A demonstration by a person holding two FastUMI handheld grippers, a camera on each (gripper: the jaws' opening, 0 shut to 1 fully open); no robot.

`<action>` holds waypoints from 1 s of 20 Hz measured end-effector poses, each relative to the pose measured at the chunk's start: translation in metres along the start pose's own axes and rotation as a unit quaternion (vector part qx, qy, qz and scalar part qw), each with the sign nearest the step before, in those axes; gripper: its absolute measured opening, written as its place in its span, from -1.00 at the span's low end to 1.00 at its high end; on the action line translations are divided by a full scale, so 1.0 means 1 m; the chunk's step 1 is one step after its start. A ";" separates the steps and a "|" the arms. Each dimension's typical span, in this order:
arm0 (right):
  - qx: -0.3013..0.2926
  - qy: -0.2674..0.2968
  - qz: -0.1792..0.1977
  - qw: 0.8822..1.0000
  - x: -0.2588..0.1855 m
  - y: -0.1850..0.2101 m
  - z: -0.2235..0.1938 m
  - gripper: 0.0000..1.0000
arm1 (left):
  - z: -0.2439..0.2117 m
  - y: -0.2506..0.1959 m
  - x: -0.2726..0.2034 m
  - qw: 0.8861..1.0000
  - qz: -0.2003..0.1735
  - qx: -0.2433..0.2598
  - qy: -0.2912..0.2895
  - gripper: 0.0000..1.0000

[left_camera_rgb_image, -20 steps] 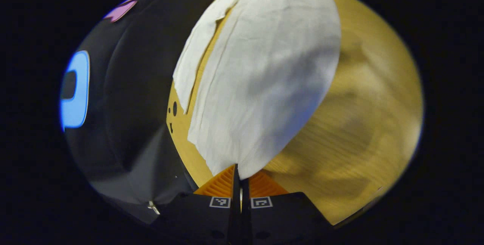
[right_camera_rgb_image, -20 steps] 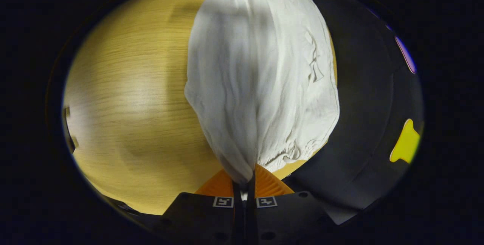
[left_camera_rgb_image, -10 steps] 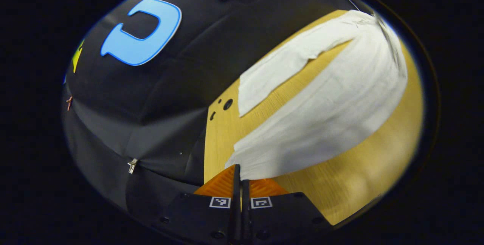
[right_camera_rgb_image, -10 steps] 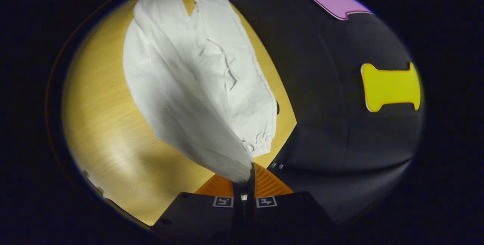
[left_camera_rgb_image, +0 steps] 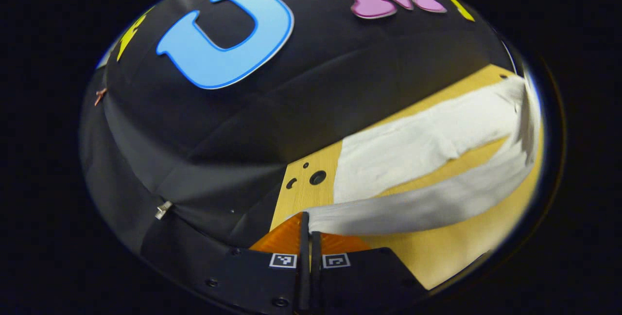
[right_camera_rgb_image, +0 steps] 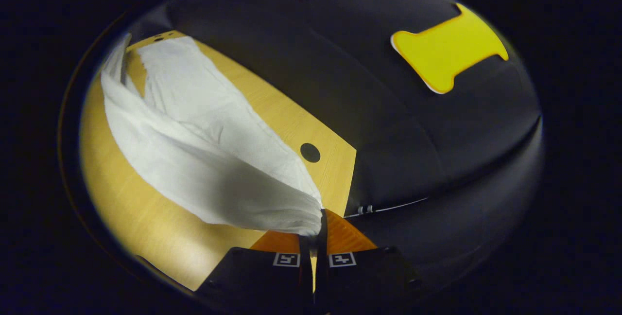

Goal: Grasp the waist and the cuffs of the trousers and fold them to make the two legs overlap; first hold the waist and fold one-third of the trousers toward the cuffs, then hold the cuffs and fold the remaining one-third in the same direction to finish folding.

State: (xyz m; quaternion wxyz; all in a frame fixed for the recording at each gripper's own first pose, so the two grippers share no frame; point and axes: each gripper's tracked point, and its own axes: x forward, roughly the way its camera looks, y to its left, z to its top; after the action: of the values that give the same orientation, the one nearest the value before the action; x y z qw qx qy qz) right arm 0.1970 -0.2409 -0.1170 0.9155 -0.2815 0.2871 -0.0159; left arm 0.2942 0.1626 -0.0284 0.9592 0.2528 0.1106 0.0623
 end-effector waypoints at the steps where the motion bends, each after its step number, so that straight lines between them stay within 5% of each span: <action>1: 0.032 -0.002 -0.002 0.999 0.000 -0.001 0.009 -0.87 | 0.013 0.001 0.012 1.000 -0.001 -0.011 -0.005 -0.90; 7: 0.169 -0.010 -0.018 0.985 0.023 -0.006 0.057 -0.77 | 0.071 -0.016 0.100 0.998 -0.029 -0.048 -0.015 -0.91; 9: 0.188 -0.013 -0.028 0.982 0.039 -0.010 0.062 -0.87 | 0.075 -0.030 0.132 0.997 -0.045 -0.057 -0.010 -0.91; 11: 0.216 -0.009 -0.029 0.976 0.051 -0.007 0.065 -0.85 | 0.079 -0.056 0.154 0.988 -0.097 -0.115 -0.014 -0.91; 14: 0.262 0.012 -0.023 0.965 0.079 0.006 0.060 -0.34 | 0.078 -0.079 0.162 0.979 -0.121 -0.166 -0.013 -0.83; 15: 0.272 0.021 -0.022 0.962 0.084 0.011 0.055 -0.24 | 0.075 -0.082 0.164 0.979 -0.119 -0.168 -0.004 -0.74; 17: 0.298 0.025 -0.012 0.954 0.090 0.020 0.049 0.65 | 0.066 -0.086 0.169 0.978 -0.113 -0.176 0.010 0.14; 18: 0.313 0.024 -0.007 0.949 0.082 0.022 0.049 0.91 | 0.063 -0.084 0.170 0.978 -0.103 -0.183 0.012 0.58; 19: 0.329 0.024 -0.012 0.944 0.078 0.020 0.044 0.93 | 0.065 -0.079 0.163 0.976 -0.095 -0.196 0.009 0.58; 20: 0.346 0.022 -0.022 0.938 0.073 0.014 0.039 0.99 | 0.069 -0.076 0.154 0.973 -0.092 -0.210 0.005 0.78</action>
State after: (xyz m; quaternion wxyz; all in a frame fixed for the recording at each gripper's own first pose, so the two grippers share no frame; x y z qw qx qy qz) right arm 0.2767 -0.2231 -0.1358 0.9493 0.0466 0.2774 -0.1407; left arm 0.4645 0.0914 -0.0360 0.9918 0.0347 0.1226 -0.0035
